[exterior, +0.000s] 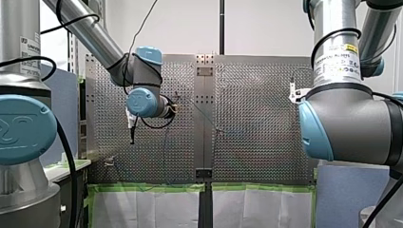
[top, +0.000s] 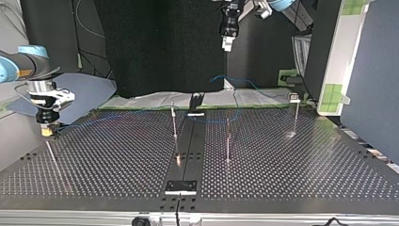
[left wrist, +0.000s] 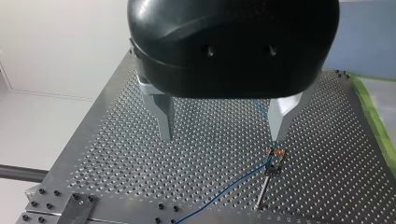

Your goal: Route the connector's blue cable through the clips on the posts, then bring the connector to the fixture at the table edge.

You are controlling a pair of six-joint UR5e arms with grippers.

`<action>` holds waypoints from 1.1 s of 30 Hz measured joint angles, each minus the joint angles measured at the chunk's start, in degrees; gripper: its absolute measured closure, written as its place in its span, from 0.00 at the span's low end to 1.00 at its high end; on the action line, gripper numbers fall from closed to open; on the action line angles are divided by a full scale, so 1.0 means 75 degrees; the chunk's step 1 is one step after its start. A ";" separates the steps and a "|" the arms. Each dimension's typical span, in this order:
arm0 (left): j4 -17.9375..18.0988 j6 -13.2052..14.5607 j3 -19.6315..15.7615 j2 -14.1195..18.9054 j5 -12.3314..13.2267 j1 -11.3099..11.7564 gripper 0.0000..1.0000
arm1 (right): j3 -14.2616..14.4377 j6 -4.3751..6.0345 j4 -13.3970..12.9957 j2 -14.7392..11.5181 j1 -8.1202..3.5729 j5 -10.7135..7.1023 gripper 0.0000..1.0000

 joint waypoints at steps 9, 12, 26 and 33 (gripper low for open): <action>-0.0001 0.0000 0.0007 0.0002 0.0000 0.0000 0.00 | -0.0078 0.0026 -0.0006 0.0024 0.0009 -0.0180 0.99; -0.0007 0.0000 0.0006 0.0002 0.0000 0.0000 0.00 | -0.0085 0.0029 -0.0012 0.0031 0.0002 -0.0196 0.99; -0.0012 0.0000 0.0007 0.0001 -0.0013 0.0000 0.00 | -0.0150 0.0028 -0.0064 0.0133 -0.0006 -0.0353 0.99; -0.0010 0.0000 0.0016 0.0002 -0.0023 0.0000 0.00 | -0.0209 0.0039 -0.0043 0.0136 -0.0005 -0.0376 0.99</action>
